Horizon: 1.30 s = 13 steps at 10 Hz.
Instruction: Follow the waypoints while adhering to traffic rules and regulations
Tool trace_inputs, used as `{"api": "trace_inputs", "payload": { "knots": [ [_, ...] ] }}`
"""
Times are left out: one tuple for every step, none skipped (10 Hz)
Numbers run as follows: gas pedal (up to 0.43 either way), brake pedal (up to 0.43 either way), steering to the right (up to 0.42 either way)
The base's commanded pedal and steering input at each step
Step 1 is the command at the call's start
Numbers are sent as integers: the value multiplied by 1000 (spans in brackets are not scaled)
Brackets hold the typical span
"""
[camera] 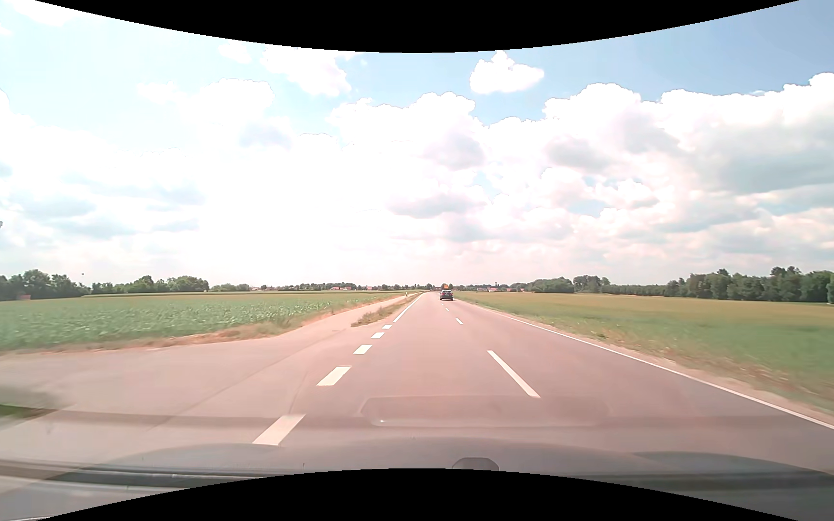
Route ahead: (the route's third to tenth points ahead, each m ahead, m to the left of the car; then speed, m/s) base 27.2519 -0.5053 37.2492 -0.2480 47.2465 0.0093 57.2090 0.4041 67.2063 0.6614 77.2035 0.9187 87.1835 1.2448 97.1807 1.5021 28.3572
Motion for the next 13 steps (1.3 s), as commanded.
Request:
{"api": "trace_inputs", "payload": {
  "knots": [
    [220, 0, 3],
    [220, 0, 3],
    [209, 0, 3],
    [209, 0, 3],
    [209, 0, 3],
    [209, 0, 3],
    [209, 0, 3],
    [209, 0, 3],
    [197, 0, 3],
    [177, 0, 2],
    [169, 0, 2],
    [169, 0, 1],
    [157, 0, 1]
  ]
}}
